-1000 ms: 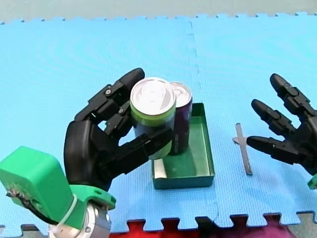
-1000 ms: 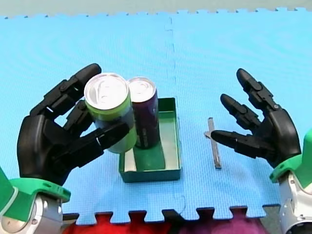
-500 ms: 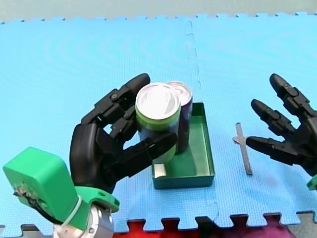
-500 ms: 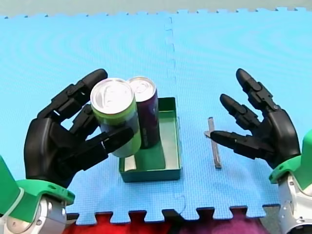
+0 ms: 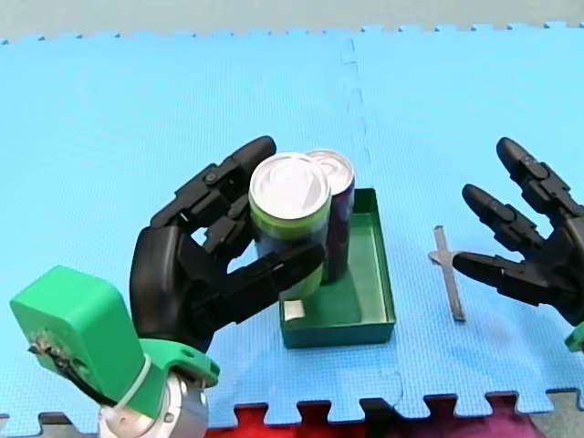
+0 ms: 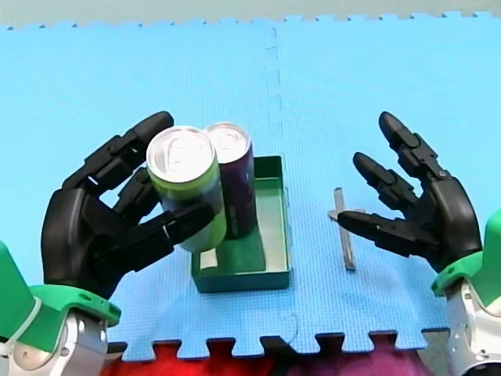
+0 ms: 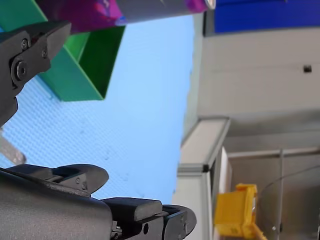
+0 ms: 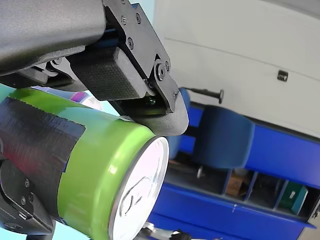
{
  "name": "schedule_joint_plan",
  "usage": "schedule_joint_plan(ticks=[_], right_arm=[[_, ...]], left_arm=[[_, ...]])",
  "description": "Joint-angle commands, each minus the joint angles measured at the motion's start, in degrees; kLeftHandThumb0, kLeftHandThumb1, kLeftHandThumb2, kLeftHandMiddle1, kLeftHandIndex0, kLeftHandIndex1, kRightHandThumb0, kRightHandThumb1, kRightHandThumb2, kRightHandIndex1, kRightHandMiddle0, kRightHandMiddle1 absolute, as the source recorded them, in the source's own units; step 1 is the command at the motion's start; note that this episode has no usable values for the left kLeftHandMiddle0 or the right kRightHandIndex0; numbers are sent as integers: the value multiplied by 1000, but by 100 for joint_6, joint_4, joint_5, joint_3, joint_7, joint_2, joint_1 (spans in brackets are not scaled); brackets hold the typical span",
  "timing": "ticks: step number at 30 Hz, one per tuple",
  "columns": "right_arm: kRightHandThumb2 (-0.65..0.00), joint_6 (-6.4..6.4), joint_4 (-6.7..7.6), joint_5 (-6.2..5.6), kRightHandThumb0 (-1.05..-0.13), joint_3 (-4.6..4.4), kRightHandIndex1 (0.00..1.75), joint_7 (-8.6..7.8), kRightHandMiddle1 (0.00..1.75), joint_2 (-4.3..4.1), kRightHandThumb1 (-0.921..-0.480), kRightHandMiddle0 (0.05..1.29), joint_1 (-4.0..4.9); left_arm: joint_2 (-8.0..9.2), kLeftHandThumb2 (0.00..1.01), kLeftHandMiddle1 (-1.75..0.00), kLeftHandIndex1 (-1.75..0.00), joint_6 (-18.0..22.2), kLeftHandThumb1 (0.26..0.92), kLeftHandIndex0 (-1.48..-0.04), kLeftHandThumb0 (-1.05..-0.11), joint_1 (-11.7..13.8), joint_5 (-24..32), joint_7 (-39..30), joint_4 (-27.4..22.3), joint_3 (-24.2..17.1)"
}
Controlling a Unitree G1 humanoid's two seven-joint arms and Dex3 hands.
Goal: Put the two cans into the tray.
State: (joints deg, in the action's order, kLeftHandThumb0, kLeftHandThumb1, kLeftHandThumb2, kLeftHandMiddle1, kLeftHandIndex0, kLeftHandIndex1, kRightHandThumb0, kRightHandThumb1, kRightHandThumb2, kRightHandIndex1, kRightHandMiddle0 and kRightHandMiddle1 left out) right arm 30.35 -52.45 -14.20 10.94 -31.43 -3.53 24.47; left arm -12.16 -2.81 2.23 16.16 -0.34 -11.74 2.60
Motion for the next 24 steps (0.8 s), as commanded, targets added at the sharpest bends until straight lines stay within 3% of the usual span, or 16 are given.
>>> schedule_joint_plan(ticks=[1, 13, 24], right_arm=[[0, 29, -33, -6, -647, 22, 2, 18, 1, -24, -653, 244, 37], [0, 66, -75, -30, -637, 52, 4, -23, 1, -22, -653, 247, 48], [0, 74, -108, -51, -623, 82, 4, -20, 1, -15, -654, 251, 71]], left_arm=[[-24, 0, -1, 0, 84, 755, -1269, -368, -45, 36, -28, 3, -22], [-53, 0, -1, 0, 149, 757, -1270, -367, -21, -21, -34, 46, 37], [-48, 0, 0, 0, 140, 757, -1269, -368, 240, -166, -30, -189, 346]])
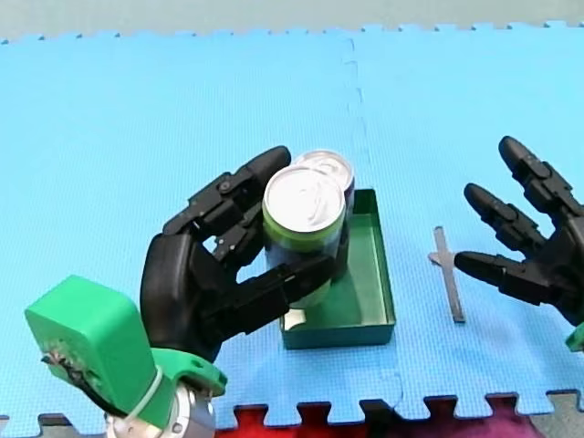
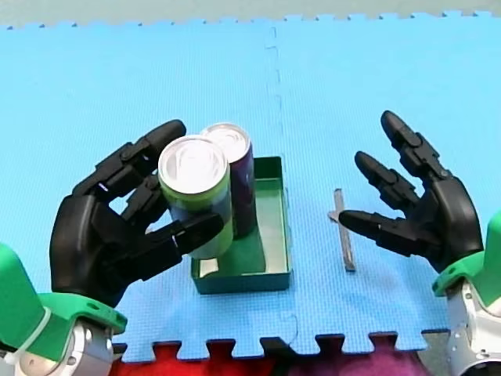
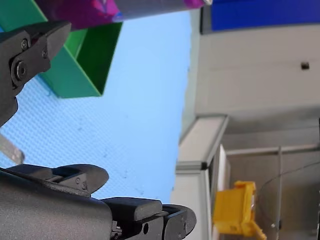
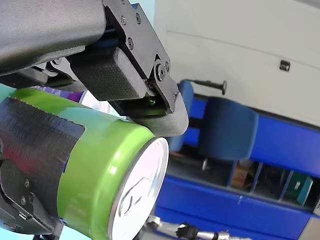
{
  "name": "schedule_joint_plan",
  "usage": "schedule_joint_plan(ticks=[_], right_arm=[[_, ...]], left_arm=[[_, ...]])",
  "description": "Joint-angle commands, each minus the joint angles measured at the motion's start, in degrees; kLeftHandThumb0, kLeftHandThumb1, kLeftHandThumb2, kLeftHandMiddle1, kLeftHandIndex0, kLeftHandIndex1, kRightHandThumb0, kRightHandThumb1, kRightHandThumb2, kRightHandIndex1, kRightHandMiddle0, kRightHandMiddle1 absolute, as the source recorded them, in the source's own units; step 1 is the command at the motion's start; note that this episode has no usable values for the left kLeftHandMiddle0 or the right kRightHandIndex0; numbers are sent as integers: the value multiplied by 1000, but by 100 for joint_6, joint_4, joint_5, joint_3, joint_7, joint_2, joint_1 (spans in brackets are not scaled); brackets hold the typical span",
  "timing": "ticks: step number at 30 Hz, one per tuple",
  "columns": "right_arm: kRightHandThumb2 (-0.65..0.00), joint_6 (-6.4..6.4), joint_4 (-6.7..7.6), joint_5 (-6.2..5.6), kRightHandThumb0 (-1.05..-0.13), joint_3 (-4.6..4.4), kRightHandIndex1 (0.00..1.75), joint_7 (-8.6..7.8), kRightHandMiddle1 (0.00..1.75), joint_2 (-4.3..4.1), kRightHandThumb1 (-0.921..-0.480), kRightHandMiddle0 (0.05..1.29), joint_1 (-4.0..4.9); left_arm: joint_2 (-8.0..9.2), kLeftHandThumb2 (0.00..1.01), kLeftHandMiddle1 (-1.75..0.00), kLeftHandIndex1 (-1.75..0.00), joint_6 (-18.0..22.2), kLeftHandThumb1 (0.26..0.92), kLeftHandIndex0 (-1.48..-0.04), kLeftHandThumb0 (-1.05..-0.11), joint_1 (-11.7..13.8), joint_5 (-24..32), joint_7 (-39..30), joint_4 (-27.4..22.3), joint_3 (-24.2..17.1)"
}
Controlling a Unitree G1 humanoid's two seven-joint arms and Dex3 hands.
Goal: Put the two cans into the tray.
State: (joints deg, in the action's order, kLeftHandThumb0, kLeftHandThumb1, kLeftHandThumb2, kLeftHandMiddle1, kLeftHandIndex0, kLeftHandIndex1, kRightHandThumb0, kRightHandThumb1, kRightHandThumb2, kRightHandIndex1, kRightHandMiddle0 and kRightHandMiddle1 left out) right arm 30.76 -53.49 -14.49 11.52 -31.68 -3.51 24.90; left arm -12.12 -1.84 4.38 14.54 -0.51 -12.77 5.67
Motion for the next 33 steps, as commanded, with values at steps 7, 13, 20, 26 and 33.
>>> schedule_joint_plan(ticks=[7, 13, 20, 26, 33], right_arm=[[0, 37, 14, -9, -611, 17, 3, 11, 0, -4, -654, 251, 17], [0, 27, 32, -3, -611, 8, 3, 14, 1, -10, -656, 253, 26], [0, 26, 27, -1, -598, 4, 3, 39, 1, 0, -653, 255, 32], [0, 33, 36, -12, -589, 4, 2, 24, 1, 6, -653, 256, 14], [0, 44, 63, -12, -587, 2, 1, 31, 0, 18, -654, 257, -16]], left_arm=[[-30, 0, 0, -2, 51, 756, -1273, -371, 36, -67, 22, -96, 76], [-11, 0, 0, -2, 66, 756, -1277, -374, 28, -92, 10, -87, 63], [-12, 0, 0, -2, 102, 756, -1280, -377, 27, -64, -26, -31, 39], [-4, 0, 0, -2, 89, 755, -1282, -378, 11, -69, -26, -28, 21], [4, 0, 0, -1, 119, 755, -1283, -378, -27, -54, -70, 85, -21]])
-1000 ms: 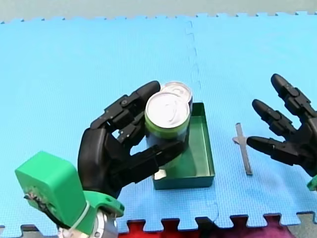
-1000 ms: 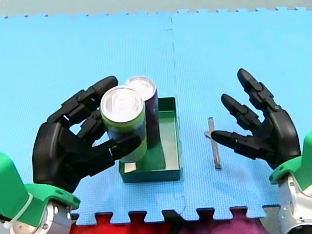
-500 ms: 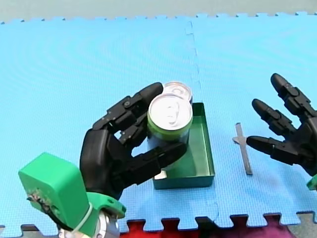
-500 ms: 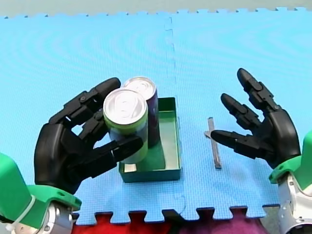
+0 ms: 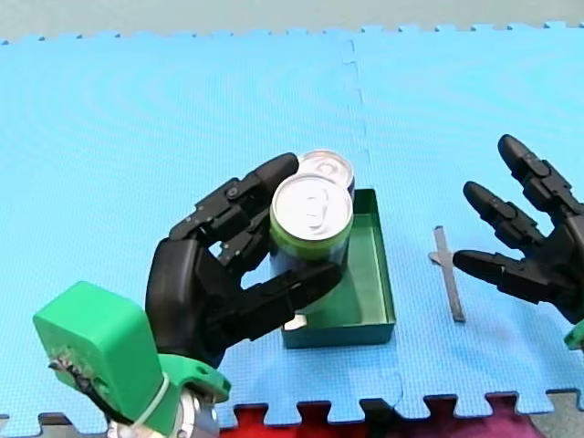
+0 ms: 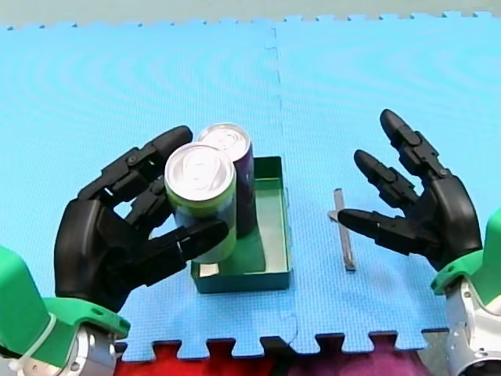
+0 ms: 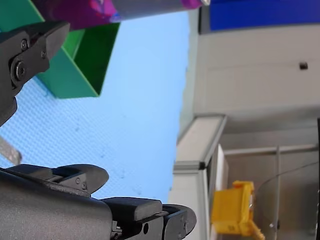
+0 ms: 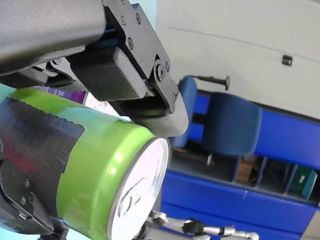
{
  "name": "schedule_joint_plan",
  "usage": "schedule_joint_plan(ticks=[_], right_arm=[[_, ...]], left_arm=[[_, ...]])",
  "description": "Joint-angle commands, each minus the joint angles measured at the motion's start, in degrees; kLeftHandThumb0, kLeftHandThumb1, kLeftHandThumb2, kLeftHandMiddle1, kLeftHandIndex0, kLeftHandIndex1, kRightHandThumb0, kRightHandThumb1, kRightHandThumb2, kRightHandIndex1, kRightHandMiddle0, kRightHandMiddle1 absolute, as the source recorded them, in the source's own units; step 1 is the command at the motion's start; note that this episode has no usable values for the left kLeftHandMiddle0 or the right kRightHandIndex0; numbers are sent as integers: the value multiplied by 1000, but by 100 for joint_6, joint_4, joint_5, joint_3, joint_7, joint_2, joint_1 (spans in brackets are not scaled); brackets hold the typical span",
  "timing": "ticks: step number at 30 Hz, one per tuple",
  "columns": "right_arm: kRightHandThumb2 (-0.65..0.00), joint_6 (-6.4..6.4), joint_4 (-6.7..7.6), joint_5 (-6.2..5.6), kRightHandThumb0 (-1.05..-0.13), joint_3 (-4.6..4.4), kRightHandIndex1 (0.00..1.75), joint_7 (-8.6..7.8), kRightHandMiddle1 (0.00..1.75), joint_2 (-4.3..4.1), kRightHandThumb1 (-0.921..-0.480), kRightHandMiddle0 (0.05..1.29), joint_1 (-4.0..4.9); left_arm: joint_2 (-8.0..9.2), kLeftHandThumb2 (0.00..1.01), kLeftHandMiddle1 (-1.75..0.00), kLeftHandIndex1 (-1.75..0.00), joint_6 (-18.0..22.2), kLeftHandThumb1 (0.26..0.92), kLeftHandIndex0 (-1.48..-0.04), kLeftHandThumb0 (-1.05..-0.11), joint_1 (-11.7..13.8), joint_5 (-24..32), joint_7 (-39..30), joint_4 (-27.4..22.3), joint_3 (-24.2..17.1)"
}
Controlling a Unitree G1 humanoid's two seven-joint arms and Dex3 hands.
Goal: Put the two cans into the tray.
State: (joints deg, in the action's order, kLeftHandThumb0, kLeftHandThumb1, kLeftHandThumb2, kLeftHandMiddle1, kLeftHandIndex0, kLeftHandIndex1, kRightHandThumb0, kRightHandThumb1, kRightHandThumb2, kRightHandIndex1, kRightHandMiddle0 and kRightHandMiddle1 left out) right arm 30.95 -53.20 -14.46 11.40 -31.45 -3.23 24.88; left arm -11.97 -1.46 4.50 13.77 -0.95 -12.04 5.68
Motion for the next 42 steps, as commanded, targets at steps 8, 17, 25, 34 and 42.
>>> schedule_joint_plan(ticks=[8, 17, 25, 34, 42], right_arm=[[0, 1, 97, -13, -585, 12, 0, 11, 0, -28, -654, 257, -42], [0, -13, 161, -34, -594, 15, 0, -21, 0, -36, -655, 257, -84], [0, -20, 245, -17, -609, -8, 0, -1, 0, -36, -656, 257, -133], [-1, -21, 310, 12, -632, -38, 0, 25, 0, -46, -658, 257, -167], [-1, -52, 367, 0, -633, -50, 1, 40, 1, -42, -661, 260, -193]], left_arm=[[-39, 0, 0, 0, 201, 756, -1283, -377, -106, 12, -63, 197, -39], [-73, 0, 0, 0, 398, 757, -1283, -377, -101, 48, -165, 405, -48], [-93, 0, 0, 0, 539, 758, -1284, -377, -106, 110, -263, 528, -30], [-107, 0, 0, 0, 612, 755, -1284, -379, -50, 63, -260, 569, 55], [-133, 0, -1, 0, 612, 754, -1284, -380, -10, 41, -214, 580, 108]])
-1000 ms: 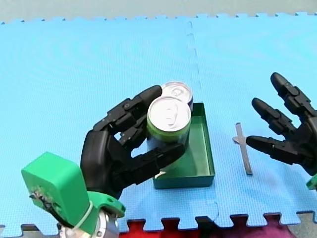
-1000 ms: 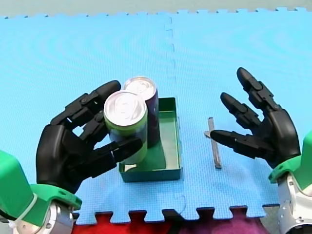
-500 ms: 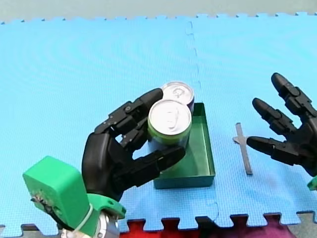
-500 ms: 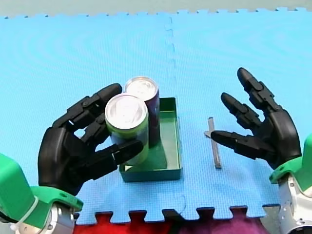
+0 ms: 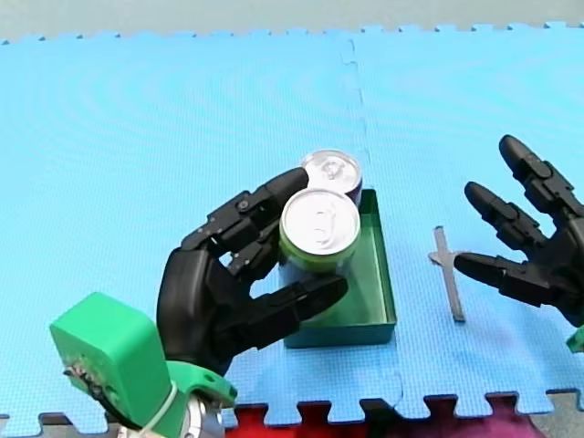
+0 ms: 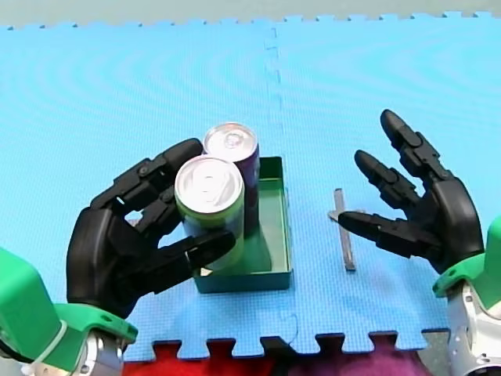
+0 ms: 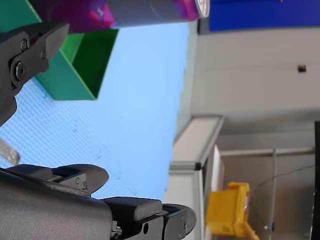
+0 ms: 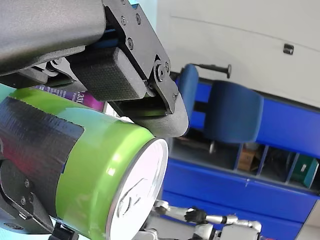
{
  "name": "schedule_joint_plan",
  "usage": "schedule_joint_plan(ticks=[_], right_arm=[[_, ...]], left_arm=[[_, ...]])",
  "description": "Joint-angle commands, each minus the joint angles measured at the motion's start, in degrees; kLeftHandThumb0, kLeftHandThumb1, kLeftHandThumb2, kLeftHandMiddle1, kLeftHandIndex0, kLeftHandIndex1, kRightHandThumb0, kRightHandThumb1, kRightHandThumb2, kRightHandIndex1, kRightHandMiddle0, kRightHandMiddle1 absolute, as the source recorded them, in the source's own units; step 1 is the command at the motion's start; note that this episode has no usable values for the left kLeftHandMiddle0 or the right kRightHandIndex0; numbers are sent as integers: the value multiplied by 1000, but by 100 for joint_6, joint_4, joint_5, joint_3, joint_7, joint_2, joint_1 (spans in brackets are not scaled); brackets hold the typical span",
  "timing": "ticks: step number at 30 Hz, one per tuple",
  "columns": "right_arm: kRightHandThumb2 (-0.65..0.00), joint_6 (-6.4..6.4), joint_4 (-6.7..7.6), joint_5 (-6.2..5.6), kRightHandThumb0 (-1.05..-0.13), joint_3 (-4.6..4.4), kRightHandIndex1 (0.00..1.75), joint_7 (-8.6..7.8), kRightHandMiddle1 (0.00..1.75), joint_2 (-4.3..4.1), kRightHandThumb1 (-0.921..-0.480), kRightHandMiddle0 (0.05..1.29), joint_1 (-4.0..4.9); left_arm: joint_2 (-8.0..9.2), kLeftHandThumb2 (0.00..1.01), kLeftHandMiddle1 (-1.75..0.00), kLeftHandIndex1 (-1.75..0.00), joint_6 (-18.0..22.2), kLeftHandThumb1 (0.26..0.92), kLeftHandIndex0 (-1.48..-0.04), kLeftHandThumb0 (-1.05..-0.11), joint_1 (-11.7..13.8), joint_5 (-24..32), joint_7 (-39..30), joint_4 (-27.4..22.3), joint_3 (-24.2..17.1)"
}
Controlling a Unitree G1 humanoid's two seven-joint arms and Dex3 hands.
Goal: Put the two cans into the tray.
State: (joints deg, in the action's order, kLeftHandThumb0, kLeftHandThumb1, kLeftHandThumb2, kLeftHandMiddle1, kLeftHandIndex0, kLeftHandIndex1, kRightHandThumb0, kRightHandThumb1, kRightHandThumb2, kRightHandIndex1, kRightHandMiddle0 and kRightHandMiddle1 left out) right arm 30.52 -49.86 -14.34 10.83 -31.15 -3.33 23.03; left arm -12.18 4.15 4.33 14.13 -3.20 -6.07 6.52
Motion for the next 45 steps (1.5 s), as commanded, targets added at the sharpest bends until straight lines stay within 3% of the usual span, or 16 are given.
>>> schedule_joint_plan(ticks=[1, 26, 45], right_arm=[[-1, -13, 35, -15, -632, 8, 1, 7, 1, -32, -661, 260, -9], [-1, -31, -46, -103, -588, 78, 5, -46, 3, -39, -667, 281, 52], [0, -12, 2, -133, -569, 84, 3, -83, 2, -44, -669, 295, 53]], left_arm=[[-113, 0, -1, 0, 42, 754, -1283, -380, 9, 5, 25, -23, 28], [-78, 0, 0, 0, -65, 753, -1284, -382, -14, -19, 129, -137, 69], [-61, 0, -1, 0, -89, 752, -1285, -383, 52, -51, 142, -142, 103]])
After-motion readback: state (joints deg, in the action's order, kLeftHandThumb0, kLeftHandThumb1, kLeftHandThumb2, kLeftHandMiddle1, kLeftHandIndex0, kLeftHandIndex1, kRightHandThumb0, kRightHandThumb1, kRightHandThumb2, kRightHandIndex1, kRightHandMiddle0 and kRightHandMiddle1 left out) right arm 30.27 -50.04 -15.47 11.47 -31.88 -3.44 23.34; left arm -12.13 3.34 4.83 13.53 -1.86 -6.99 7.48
